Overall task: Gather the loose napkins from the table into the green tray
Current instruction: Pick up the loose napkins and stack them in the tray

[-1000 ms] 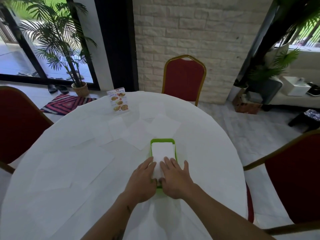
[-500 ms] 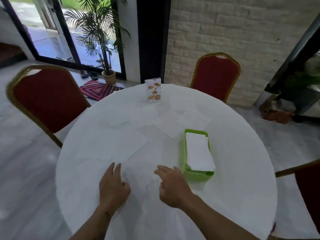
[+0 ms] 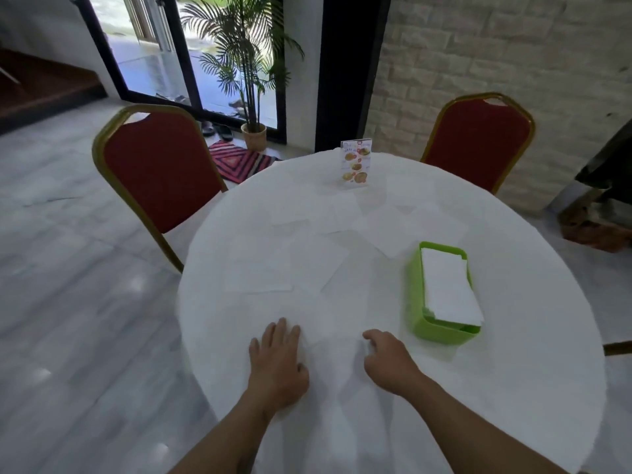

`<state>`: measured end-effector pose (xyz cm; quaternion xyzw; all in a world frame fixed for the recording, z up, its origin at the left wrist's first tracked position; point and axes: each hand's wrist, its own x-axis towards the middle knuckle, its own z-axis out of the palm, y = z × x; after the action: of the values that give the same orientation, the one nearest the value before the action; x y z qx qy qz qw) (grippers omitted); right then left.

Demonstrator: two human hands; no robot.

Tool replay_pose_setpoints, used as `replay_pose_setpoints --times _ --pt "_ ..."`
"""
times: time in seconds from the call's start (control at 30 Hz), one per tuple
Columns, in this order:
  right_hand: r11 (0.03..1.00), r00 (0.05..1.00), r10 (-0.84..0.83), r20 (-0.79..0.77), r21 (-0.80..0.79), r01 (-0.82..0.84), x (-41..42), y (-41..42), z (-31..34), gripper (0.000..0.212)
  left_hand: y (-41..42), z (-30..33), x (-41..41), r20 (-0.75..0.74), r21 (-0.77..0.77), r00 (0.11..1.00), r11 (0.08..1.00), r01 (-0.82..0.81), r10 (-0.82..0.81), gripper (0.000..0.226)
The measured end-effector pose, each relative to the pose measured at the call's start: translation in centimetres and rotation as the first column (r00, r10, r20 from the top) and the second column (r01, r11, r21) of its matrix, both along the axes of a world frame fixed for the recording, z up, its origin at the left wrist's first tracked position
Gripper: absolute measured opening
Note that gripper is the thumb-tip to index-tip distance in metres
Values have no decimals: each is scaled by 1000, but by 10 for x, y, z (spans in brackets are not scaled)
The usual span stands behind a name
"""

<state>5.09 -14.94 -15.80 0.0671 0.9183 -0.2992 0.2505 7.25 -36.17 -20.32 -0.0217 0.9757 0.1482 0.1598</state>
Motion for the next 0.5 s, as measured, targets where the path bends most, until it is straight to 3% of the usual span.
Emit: replay_pose_setpoints --times 0.27,0.37,0.5 --pt "918 933 -353 69 -165 360 7 -2 -5 56 24 6 10 -40 60 980 978 198 -195 72" --pt "803 857 -482 183 -298 516 8 2 -13 64 32 4 16 -81 85 964 962 260 -253 72" --pt "653 782 -569 253 -439 617 11 3 -16 41 40 1 26 -134 154 945 936 317 -299 69"
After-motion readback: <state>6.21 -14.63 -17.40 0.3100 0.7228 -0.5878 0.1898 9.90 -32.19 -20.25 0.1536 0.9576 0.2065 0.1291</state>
